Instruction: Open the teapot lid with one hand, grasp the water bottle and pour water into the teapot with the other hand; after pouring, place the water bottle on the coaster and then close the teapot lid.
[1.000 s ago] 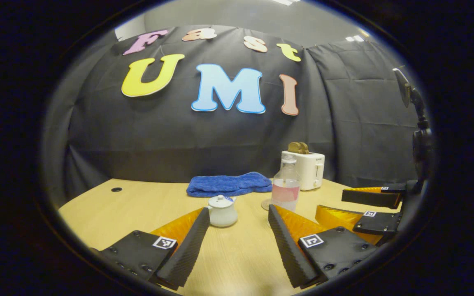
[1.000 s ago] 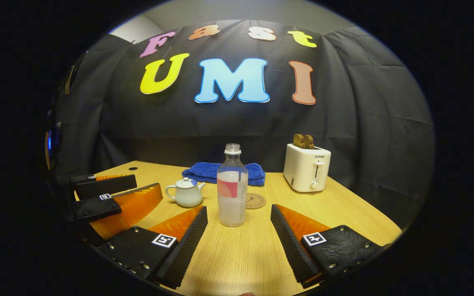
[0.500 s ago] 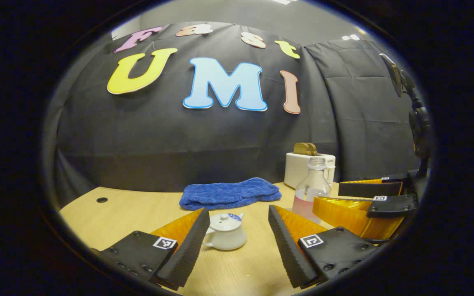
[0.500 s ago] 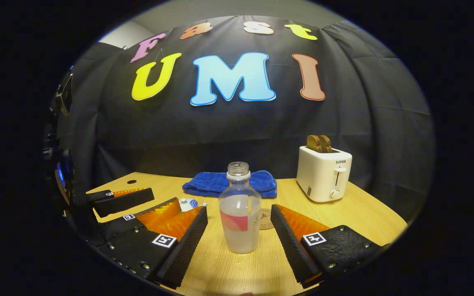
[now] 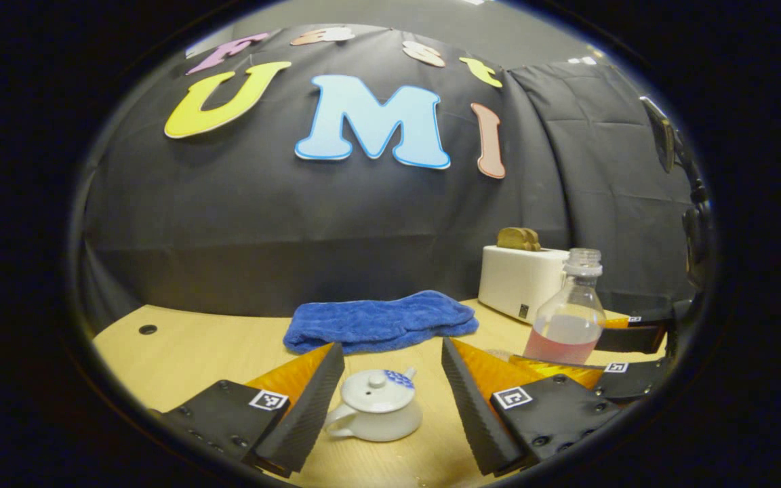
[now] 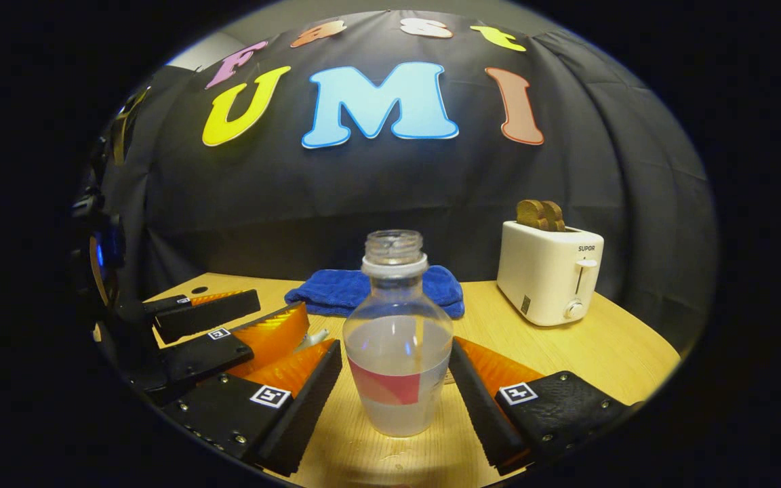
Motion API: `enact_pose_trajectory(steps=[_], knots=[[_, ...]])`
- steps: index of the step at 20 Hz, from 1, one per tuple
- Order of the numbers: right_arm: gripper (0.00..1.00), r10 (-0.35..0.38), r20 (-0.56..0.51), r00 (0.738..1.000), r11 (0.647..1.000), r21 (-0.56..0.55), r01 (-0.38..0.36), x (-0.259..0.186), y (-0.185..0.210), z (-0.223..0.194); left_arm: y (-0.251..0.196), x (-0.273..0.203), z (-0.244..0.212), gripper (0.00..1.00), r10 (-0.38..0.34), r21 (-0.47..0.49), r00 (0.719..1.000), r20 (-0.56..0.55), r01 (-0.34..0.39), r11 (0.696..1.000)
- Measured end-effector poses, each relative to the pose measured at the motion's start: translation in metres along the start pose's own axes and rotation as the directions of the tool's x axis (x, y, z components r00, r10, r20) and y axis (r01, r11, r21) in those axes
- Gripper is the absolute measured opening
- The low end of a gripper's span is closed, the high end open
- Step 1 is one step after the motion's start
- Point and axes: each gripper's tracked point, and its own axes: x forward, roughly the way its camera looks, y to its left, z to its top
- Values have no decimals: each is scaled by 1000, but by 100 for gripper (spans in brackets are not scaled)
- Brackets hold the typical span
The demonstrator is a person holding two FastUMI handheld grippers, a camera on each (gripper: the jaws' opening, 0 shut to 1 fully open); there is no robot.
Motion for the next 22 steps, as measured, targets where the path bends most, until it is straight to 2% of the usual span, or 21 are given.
enact_pose_trajectory(steps=[4,6,9,11,15,16,17,18,20,21,22], knots=[[96,1,-21,1000,1000,-16,-1,3,-1,-10,3,10,-16,90,-2,23,1000,-27,3,1000],[96,-2,-24,1000,999,-41,1,3,0,-13,4,15,-20,77,1,39,999,-34,1,999],[96,-6,-29,1000,999,-54,5,5,-3,-17,1,17,-17,77,5,32,1000,-23,-5,999],[96,-2,-37,999,999,-40,1,6,-5,-20,5,17,-17,50,18,40,1000,-22,-17,999],[95,-8,-30,1000,1000,-26,7,10,-12,-20,13,16,-15,48,49,34,999,-4,-48,998],[87,-3,-36,999,1000,-19,3,11,-11,-21,9,18,-16,34,36,28,999,-5,-36,999],[87,0,-41,999,1000,-10,0,11,-10,-23,10,14,-14,21,38,23,999,-3,-38,999],[86,0,-35,999,1000,-6,0,15,-11,-23,9,17,-16,22,37,26,999,-6,-37,999],[78,-2,-36,999,1000,-2,2,12,-11,-21,8,15,-14,22,36,28,999,-3,-36,999],[78,-3,-34,999,1000,-3,3,12,-11,-21,7,15,-13,14,25,24,1000,-2,-25,999],[78,-9,-31,999,1000,-5,9,13,-12,-20,7,14,-15,14,13,19,1000,-2,-13,1000]])
